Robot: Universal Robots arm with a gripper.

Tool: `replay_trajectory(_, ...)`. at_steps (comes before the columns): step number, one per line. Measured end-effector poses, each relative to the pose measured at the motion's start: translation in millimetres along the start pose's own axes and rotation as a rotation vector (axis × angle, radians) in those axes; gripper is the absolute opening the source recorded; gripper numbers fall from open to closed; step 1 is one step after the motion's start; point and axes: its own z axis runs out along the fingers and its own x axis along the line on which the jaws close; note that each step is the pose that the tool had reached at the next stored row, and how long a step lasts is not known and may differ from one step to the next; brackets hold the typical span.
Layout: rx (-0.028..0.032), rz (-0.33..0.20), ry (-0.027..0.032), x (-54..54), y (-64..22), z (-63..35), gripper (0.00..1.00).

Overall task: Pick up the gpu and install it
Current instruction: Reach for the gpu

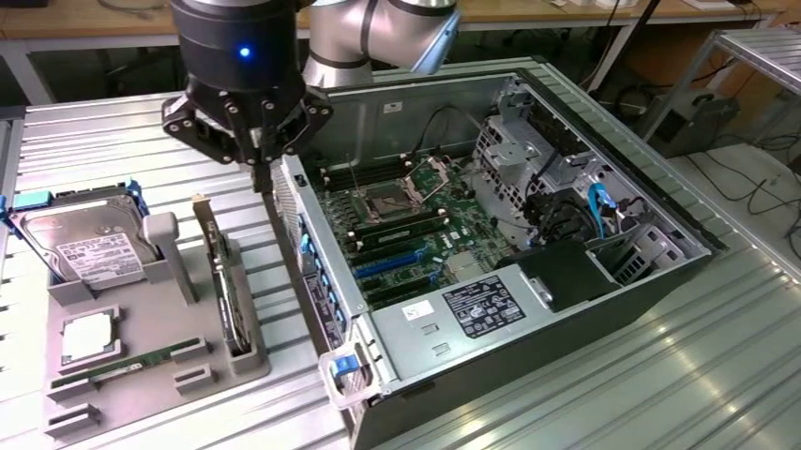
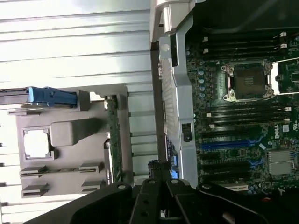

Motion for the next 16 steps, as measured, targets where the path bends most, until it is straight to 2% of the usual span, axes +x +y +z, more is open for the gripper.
replay_trajectory(9, 0.0002, 0.0, 0.0, 41.0, -7.5, 12.9, 0.11)
replay_trajectory(14, 0.0002, 0.0, 0.0, 53.9, -16.2, 19.9, 0.11)
replay_trajectory(16, 0.0006, 0.0, 0.0, 54.3, -16.6, 20.2, 0.11)
